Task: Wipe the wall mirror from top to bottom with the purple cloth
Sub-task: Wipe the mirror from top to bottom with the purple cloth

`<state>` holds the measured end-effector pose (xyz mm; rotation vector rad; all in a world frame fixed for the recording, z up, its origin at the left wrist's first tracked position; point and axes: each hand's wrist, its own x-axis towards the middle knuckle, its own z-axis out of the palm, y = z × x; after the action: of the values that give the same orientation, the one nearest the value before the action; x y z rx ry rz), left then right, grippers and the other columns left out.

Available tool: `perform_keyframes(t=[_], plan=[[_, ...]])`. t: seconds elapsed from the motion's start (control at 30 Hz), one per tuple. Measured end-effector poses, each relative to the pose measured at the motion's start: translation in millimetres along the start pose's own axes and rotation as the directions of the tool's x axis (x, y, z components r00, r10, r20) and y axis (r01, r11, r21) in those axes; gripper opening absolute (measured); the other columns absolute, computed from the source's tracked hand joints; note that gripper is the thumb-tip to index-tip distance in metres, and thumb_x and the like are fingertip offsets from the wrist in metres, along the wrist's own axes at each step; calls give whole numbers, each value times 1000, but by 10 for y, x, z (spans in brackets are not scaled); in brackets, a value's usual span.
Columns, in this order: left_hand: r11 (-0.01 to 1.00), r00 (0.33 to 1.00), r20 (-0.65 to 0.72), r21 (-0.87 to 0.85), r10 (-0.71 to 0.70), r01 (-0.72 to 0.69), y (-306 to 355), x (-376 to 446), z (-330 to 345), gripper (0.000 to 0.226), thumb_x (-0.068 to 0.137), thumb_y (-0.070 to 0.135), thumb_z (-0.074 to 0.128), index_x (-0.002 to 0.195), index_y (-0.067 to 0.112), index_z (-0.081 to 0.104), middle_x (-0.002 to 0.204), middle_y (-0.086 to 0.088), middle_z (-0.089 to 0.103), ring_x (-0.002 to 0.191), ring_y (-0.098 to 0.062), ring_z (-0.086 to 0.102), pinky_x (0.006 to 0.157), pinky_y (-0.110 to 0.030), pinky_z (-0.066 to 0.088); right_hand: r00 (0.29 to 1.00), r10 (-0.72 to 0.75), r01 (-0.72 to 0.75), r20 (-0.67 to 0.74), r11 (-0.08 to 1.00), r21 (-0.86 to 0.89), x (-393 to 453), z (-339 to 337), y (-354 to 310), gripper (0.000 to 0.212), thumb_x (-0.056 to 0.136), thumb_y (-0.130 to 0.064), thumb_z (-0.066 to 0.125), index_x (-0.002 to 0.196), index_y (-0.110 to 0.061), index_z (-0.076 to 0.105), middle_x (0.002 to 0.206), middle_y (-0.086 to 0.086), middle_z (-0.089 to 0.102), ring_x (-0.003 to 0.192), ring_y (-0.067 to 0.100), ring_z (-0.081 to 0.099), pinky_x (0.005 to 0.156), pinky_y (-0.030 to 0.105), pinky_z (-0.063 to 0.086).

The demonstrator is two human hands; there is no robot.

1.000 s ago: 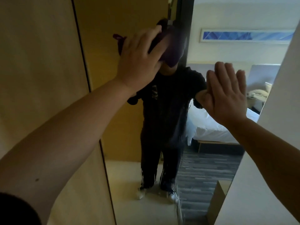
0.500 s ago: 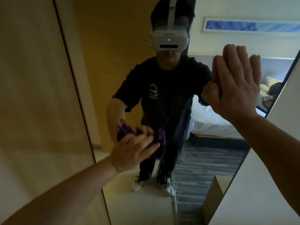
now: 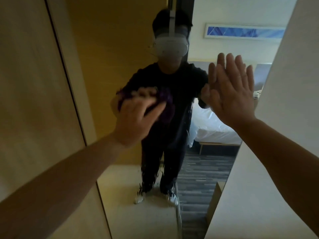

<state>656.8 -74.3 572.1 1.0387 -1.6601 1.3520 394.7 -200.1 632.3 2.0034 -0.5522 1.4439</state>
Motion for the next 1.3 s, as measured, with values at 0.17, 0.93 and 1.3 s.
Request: perform_keyframes(t=[0.17,0.93,1.3], plan=[[973,971,-188,204,145,-106,-211,1513,164,36,99,26,58,134,17,56,126,-9,47,110,-27,48,91,-41,41,999,33,-31,35,997,-66,-72,-75,258,51,107,-30,42,150,-4,34,158,24,28,147,45,21,120,61,13],[953,925,249,26,286,-301,943,-1103,547,34,103,17,47,135,22,59,127,-1,53,102,-18,58,82,-35,46,992,-74,64,-103,993,-99,-108,88,413,46,104,-20,44,147,-4,45,150,25,41,139,48,37,116,61,24],[999,1000,21,-53,-6,7,651,390,461,30,96,19,67,124,10,61,118,-9,48,103,-31,52,82,-48,45,999,40,-37,21,991,-125,-382,-110,723,51,108,-32,32,152,-6,30,157,25,29,146,44,21,119,59,11]])
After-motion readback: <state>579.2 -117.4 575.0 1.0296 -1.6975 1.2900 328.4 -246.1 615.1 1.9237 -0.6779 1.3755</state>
